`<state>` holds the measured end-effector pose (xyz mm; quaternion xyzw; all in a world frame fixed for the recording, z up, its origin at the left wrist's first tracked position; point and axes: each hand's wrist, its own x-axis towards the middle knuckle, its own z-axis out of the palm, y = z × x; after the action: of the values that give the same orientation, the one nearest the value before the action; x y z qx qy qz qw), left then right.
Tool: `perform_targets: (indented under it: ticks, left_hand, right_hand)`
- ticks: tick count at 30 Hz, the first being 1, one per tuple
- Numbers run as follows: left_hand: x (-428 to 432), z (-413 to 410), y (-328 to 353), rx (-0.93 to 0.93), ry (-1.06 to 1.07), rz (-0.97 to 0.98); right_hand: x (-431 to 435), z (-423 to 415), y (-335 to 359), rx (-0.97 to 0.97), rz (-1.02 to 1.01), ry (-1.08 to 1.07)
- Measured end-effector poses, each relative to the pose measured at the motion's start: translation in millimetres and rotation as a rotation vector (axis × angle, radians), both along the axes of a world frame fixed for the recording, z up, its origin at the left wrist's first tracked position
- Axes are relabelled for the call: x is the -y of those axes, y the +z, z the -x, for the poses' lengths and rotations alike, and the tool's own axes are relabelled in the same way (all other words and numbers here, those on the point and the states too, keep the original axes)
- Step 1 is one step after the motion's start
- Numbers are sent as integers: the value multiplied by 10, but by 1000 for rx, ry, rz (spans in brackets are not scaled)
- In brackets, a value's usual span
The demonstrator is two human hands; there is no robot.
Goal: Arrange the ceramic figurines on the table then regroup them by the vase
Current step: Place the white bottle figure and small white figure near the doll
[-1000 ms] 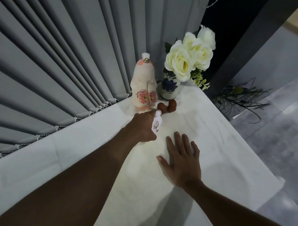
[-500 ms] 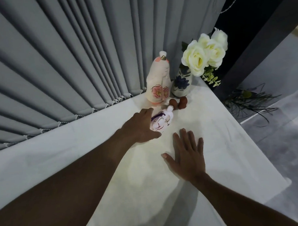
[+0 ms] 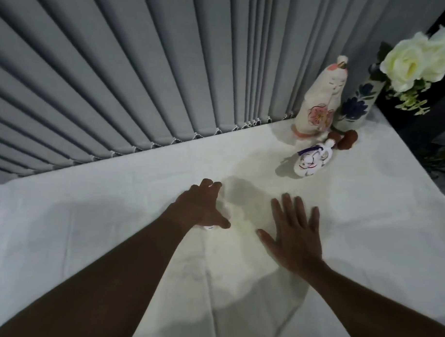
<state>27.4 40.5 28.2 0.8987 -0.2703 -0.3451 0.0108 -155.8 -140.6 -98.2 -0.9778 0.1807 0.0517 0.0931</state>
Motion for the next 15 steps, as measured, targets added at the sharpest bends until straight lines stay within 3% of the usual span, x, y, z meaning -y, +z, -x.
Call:
perform_targets:
  ticks: [5, 15]
  left_hand:
    - [-424, 90, -219, -50, 31, 63]
    - [-367, 177, -349, 82, 119, 198]
  right_hand:
    - [-83, -30, -30, -15, 10, -1]
    - [-125, 2, -3, -9, -41, -13]
